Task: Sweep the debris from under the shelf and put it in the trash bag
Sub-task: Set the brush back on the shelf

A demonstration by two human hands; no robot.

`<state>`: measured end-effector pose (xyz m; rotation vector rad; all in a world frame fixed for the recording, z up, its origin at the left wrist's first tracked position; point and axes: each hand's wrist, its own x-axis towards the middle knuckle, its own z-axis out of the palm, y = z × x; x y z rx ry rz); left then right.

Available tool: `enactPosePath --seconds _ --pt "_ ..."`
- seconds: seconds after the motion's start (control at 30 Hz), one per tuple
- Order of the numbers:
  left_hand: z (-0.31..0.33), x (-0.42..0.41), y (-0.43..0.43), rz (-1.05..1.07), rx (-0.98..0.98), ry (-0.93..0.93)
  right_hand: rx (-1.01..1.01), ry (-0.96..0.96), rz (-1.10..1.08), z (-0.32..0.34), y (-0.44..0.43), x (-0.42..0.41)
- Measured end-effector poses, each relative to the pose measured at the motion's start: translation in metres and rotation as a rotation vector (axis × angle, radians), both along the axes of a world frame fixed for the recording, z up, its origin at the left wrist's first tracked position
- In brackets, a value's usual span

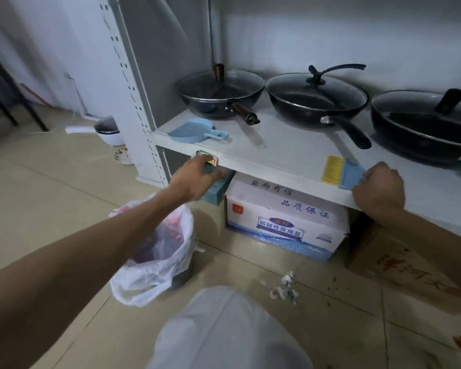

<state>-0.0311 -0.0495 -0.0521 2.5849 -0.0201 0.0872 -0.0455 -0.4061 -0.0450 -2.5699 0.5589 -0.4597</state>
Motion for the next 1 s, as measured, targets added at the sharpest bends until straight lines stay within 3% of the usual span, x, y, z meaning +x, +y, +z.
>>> enactPosePath --seconds 0.13,0.33,0.57,1.0 --pt "-0.033 -0.017 0.093 0.296 -0.071 0.063 -0.055 -0.182 0.266 -0.010 0.040 -0.017" --pt "-0.092 -0.035 0.182 0.451 0.066 0.278 -0.071 -0.092 0.583 -0.057 0.097 -0.018" --pt "-0.133 -0.044 0.218 0.547 -0.013 0.274 -0.052 0.243 0.613 -0.120 0.119 -0.019" --pt "-0.163 -0.045 0.217 0.632 -0.394 0.144 0.075 0.370 0.696 -0.157 0.158 -0.010"
